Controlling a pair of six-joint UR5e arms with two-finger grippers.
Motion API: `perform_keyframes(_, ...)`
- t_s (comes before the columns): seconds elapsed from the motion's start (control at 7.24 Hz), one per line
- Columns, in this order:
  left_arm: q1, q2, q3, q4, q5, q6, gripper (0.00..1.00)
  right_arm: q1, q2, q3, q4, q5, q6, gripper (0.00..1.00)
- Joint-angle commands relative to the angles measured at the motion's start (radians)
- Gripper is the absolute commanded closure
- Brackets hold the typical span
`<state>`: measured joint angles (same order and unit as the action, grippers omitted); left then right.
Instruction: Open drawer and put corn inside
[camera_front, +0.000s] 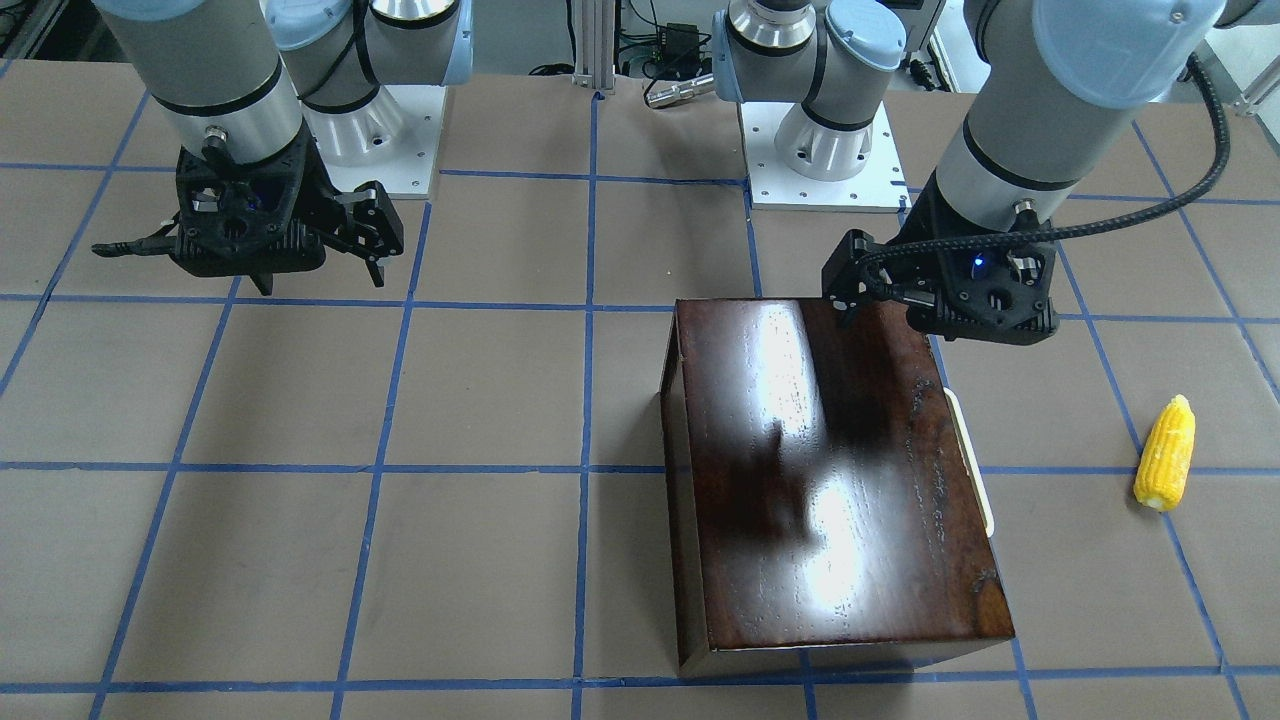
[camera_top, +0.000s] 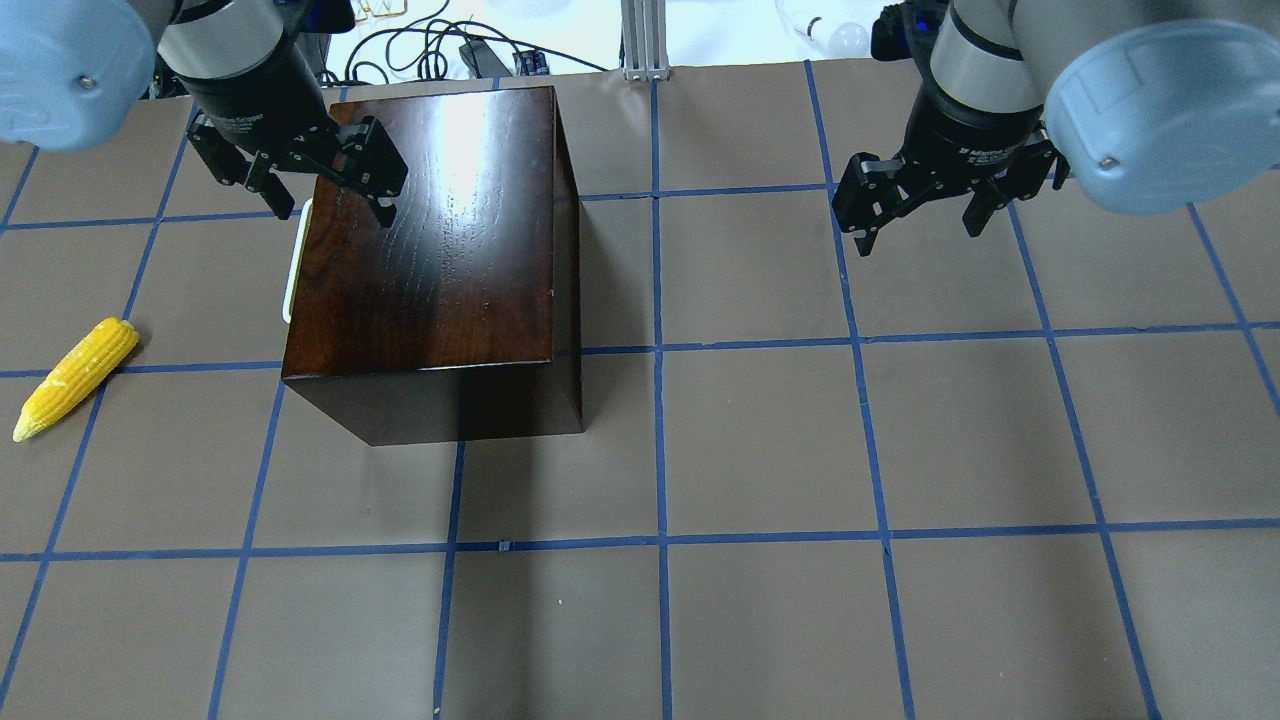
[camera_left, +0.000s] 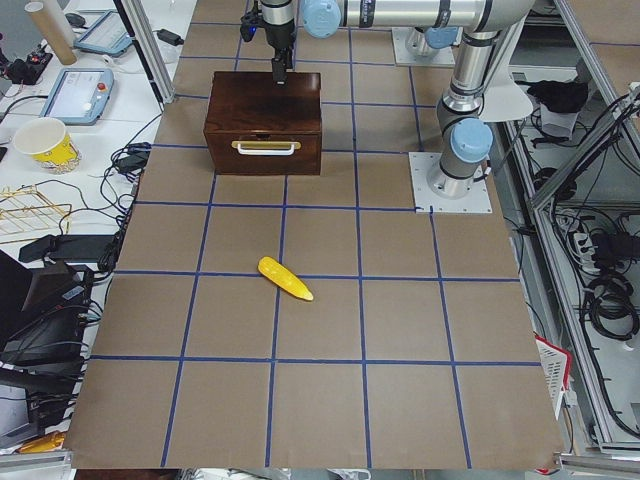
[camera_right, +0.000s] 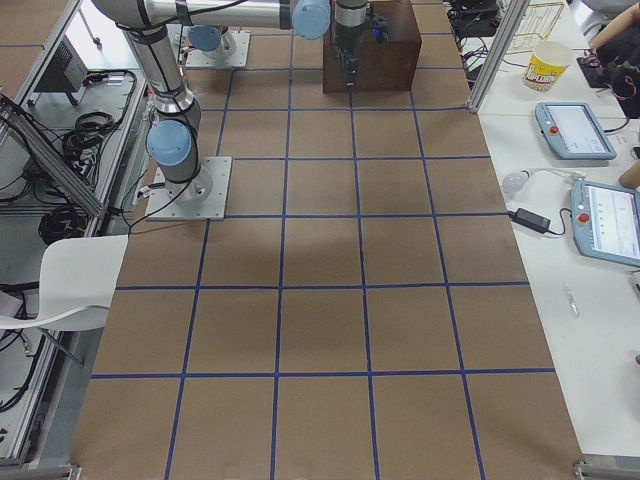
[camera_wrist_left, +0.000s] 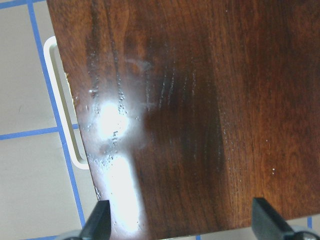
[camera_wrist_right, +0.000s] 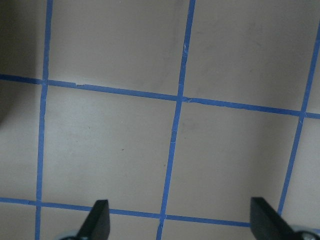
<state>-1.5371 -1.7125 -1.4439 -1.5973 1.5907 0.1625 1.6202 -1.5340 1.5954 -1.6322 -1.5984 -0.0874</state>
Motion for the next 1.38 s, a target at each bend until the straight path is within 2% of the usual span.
perform_keyframes(0.0, 0.005, 0.005, 0.005, 0.002, 0.000, 0.012, 0.00, 0.001, 0.000, 0.000, 0.000, 0.000, 0.000, 0.00)
perform_keyframes(0.14, 0.015, 0.007, 0.002, 0.003, 0.009, 0.012, 0.00, -0.002, 0.000, 0.000, 0.000, 0.000, 0.000, 0.00)
perform_keyframes(0.41, 0.134, 0.010, 0.004, 0.002, 0.018, 0.015, 0.00, 0.001, 0.000, 0.000, 0.000, 0.000, 0.000, 0.00)
perform_keyframes(0.83, 0.314, -0.013, -0.001, 0.013, 0.005, 0.260, 0.00, 0.001, 0.000, 0.000, 0.000, 0.000, -0.002, 0.00)
perform_keyframes(1.1, 0.383, -0.047, -0.025, 0.031, -0.034, 0.352, 0.00, 0.001, 0.000, 0.000, 0.000, 0.000, 0.000, 0.00)
perform_keyframes(1.24, 0.400, -0.068, -0.038, 0.095, -0.037, 0.406, 0.00, 0.001, 0.000, 0.000, 0.000, 0.000, 0.000, 0.00)
